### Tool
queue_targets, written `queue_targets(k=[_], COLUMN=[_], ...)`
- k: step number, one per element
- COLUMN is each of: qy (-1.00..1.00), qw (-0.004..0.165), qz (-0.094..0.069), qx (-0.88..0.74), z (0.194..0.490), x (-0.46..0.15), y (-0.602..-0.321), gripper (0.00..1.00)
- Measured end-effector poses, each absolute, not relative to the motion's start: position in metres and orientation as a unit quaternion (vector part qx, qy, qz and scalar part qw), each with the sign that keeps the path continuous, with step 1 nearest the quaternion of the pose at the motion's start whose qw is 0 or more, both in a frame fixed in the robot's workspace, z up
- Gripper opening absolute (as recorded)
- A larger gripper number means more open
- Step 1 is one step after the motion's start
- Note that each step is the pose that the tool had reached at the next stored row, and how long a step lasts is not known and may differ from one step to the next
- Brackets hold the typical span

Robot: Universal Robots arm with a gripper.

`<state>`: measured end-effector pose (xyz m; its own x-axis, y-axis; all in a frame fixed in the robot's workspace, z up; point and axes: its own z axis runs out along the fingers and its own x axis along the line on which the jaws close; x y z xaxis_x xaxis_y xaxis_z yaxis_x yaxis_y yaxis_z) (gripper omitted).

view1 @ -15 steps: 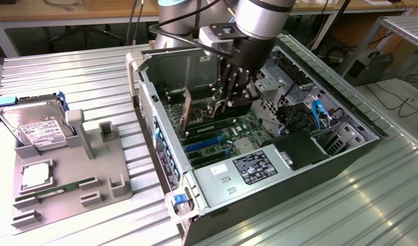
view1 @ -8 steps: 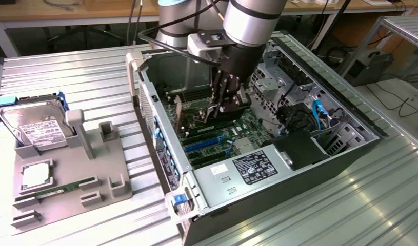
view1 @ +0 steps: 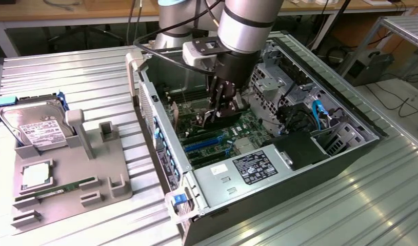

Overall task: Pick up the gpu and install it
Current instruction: 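Insert the gpu into the slot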

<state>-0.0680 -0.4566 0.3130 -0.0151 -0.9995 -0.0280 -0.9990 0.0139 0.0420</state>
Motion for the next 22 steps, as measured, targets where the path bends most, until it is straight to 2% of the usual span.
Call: queue_targets(k=[15, 22], qy=[-0.695, -0.695], qw=[0.004, 0.004], qz=[-0.023, -0.023], qx=[0.718, 0.718], z=[0.282, 0.278], x=[-0.070, -0.073], y=[-0.459, -0.459], gripper=[0.26, 0.26])
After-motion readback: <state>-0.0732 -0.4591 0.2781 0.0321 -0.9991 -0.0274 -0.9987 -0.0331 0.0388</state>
